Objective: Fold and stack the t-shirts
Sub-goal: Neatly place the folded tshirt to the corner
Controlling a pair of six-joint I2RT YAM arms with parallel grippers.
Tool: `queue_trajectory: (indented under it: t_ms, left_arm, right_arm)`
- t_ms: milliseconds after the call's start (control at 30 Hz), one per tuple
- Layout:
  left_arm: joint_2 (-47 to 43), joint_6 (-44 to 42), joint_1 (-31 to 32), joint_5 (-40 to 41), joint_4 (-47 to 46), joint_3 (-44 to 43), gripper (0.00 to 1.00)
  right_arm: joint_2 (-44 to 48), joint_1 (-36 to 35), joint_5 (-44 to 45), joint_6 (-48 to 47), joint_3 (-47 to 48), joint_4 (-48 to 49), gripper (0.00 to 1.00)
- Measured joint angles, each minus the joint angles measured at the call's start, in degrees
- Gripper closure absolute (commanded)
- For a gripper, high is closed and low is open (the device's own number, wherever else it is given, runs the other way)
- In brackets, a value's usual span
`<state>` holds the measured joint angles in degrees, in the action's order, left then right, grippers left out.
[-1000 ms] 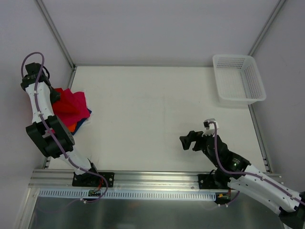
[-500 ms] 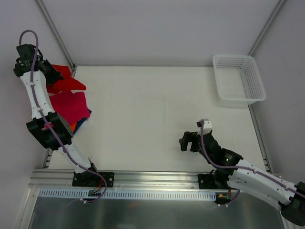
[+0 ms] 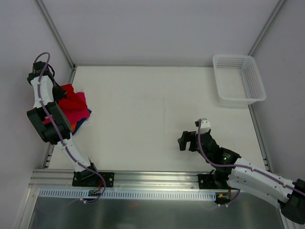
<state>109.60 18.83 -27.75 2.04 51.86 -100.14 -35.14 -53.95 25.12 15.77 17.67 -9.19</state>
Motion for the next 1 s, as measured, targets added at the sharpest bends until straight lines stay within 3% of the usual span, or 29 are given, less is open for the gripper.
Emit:
queue_trajectory:
  t_ms: [167,333,367,400,433,467,700,800,833,933,1000]
  left_arm:
    - [-2.8,1.5,-0.5,4.9,-0.3,1.2,1.0]
    - [-8.2,3.3,-1.2,11.2,1.3,2.8,0.6]
    - [-9.6,3.8,-1.2,12.4,1.6,3.3,0.48]
    - [-11.2,4.4,-1.2,13.6,1.7,4.2,0.27]
    - [-12.8,4.7,-1.2,14.3,2.1,4.7,0.18]
    - [-14.2,5.0,-1.2,15.0,2.4,5.1,0.17]
    - [-22.3,5.4,-1.2,15.4,3.2,6.0,0.19]
    - [-22.2,5.6,-0.9,14.5,3.9,6.3,0.4]
    - [-22.3,5.8,-0.7,14.5,4.2,6.3,0.64]
    - [-23.0,5.7,1.0,14.2,4.6,6.0,0.99]
    - [-23.1,5.4,1.9,14.1,4.8,5.2,1.0]
  right_arm:
    - [1.1,0.0,-0.1,0.0,0.0,0.0,0.0]
    - [3.1,-0.1,-0.1,0.0,-1.0,0.4,0.0]
    - [3.3,-0.1,-0.1,0.0,-1.1,0.4,0.01]
    - [3.4,-0.1,-0.1,0.0,-1.2,0.4,0.0]
    - [3.4,-0.1,-0.1,0.0,-1.3,0.3,0.0]
    - [3.4,-0.1,-0.3,0.0,-1.4,0.4,0.01]
    - [3.5,-0.2,-0.6,0.1,-1.4,0.4,0.01]
    - [4.3,-0.4,-0.6,0.3,-1.9,0.3,0.0]
    - [4.7,-0.4,-0.5,0.3,-2.1,0.2,0.01]
    - [5.4,-0.4,-0.5,0.6,-2.6,-0.4,0.0]
    - [5.6,-0.4,-0.5,0.9,-2.6,-0.5,0.01]
